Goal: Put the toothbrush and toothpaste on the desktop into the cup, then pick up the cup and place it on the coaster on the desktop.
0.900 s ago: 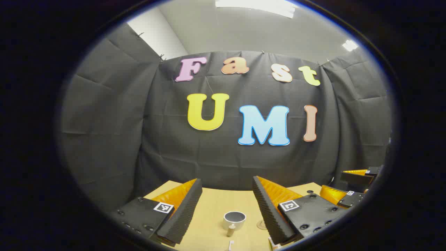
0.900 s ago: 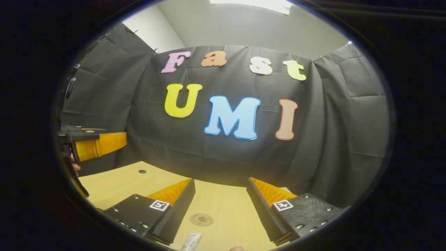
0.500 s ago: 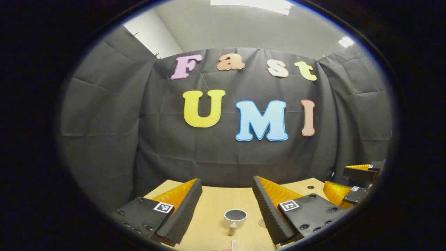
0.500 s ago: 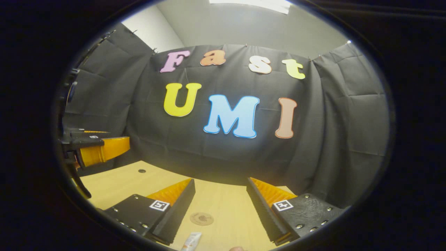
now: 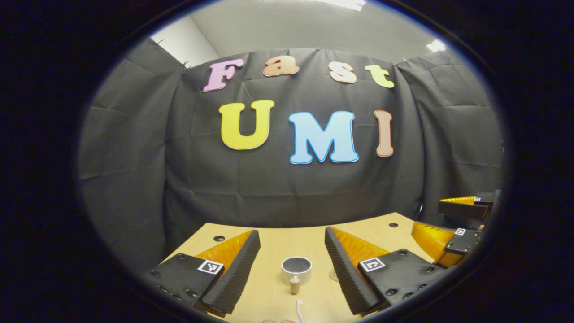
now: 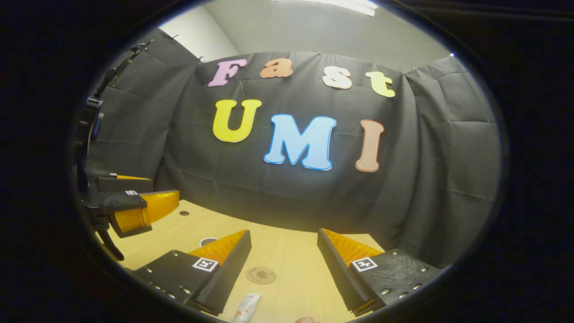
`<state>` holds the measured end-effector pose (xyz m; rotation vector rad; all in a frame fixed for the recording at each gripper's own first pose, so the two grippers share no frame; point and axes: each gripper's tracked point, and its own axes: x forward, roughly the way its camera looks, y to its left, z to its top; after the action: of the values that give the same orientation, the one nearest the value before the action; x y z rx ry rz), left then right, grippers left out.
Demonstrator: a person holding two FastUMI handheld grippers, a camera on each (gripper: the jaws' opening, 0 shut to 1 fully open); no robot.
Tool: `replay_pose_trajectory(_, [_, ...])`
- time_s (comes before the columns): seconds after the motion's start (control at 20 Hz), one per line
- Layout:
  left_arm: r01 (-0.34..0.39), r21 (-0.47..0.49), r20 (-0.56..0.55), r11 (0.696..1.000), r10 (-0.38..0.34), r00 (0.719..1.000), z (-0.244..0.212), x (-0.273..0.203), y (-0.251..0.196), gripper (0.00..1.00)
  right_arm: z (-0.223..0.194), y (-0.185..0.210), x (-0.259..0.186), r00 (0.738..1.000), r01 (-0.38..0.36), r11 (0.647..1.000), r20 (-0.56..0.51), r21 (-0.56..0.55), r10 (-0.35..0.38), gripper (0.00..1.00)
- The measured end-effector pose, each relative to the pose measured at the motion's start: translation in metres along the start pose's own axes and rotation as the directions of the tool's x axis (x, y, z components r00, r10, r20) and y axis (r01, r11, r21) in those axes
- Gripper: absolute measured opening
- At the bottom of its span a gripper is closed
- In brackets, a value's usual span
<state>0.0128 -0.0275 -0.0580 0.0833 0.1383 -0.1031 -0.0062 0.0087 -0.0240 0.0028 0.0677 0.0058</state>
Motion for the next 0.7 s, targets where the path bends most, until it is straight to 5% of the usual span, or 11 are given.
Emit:
replay_pose_trajectory(0.4, [0.052,-0.083,-0.264,0.995,-0.072,0.962,-0.086,0.004,-0.010,0.95,-0.065,0.020,0.007,0.970,-0.046,0.999,-0.237,0.027,0.051,0.92])
replay_pose_trajectory(0.65, [0.048,-0.094,-0.449,0.994,-0.085,0.890,-0.147,0.004,-0.009,0.95,-0.132,0.038,0.009,0.879,-0.052,0.994,-0.468,0.099,0.092,0.93])
replay_pose_trajectory(0.7, [0.047,-0.100,-0.485,0.994,-0.090,0.870,-0.159,0.004,-0.010,0.88,-0.144,0.042,0.008,0.855,-0.060,0.993,-0.507,0.104,0.105,0.93])
